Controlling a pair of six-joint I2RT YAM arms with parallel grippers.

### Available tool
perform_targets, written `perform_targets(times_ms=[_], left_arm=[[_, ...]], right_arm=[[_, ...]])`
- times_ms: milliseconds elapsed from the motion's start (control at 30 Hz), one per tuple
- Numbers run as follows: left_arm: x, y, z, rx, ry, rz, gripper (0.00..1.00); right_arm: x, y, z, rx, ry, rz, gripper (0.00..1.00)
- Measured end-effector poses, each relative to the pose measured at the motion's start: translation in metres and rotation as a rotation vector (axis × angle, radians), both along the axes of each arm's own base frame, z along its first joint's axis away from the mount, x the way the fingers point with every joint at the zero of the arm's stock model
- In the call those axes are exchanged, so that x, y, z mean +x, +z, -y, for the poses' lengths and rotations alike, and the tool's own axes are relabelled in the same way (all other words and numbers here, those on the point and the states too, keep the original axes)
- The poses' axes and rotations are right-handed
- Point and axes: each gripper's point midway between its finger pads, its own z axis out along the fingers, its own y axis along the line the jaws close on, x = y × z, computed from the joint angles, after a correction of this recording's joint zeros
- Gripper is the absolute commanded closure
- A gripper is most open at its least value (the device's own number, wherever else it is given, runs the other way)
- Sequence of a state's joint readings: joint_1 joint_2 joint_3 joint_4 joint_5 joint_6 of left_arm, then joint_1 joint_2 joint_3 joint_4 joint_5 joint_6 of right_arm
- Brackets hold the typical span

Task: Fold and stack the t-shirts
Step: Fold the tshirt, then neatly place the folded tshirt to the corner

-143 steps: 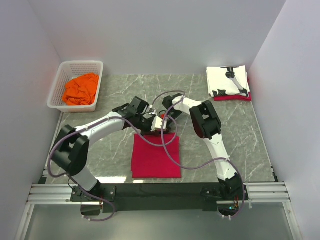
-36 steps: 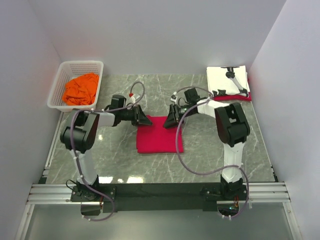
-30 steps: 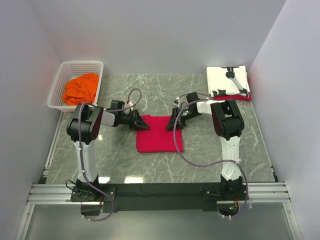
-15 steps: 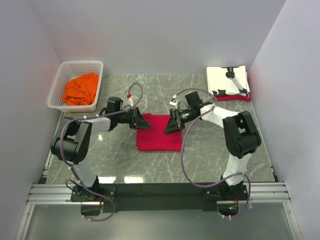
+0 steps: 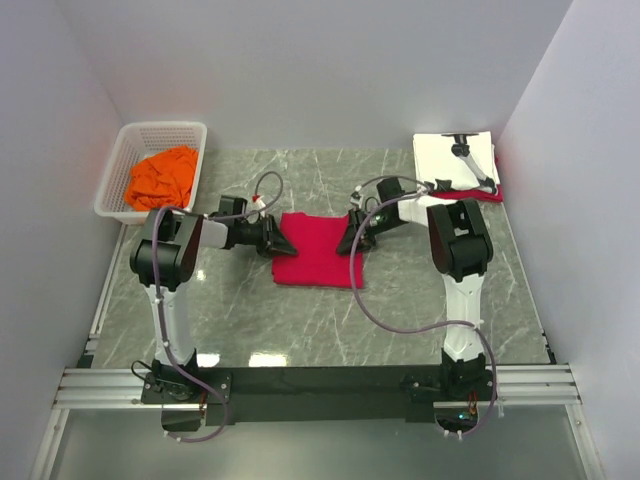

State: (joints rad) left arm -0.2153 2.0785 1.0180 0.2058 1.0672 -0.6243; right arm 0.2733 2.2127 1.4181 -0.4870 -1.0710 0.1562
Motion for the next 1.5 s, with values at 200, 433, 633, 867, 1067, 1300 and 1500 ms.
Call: perform_targets(times_ms=[200,433,633,867,1067,1300,1500], left_arm=[[-0.008,0.030,-0.005,-0.007,0.012,0.084,0.82],[-0.056,0.059,0.024,-0.065,-0.092,0.154,0.83],[-0.073,-0.002,0.017,-0.012,-0.069,-0.043,0.84],[-0.056,-0.010,0.003,-0.024,-0.051,-0.079,0.81],[-0.048,0.024,-0.014,0.070,-0.094,0.126,0.68],[-0.030,0.120,0.007,0.279,-0.252,0.846,0.59],[-0.080,0.107,0.081,0.394,-0.518,1.246,0.57]], right_arm=[[-0.005,0.022,0.010,-0.010,-0.011,0.077,0.65],[-0.084,0.040,-0.026,0.055,0.154,0.067,0.66],[-0.094,-0.010,-0.017,0.053,0.144,-0.123,0.66],[-0.066,-0.005,0.003,0.062,0.074,-0.100,0.68],[-0.068,0.018,0.028,-0.036,0.054,0.034,0.63],[-0.052,0.062,0.073,-0.086,-0.077,0.227,0.52],[-0.037,0.048,0.114,-0.143,-0.266,0.140,0.36]])
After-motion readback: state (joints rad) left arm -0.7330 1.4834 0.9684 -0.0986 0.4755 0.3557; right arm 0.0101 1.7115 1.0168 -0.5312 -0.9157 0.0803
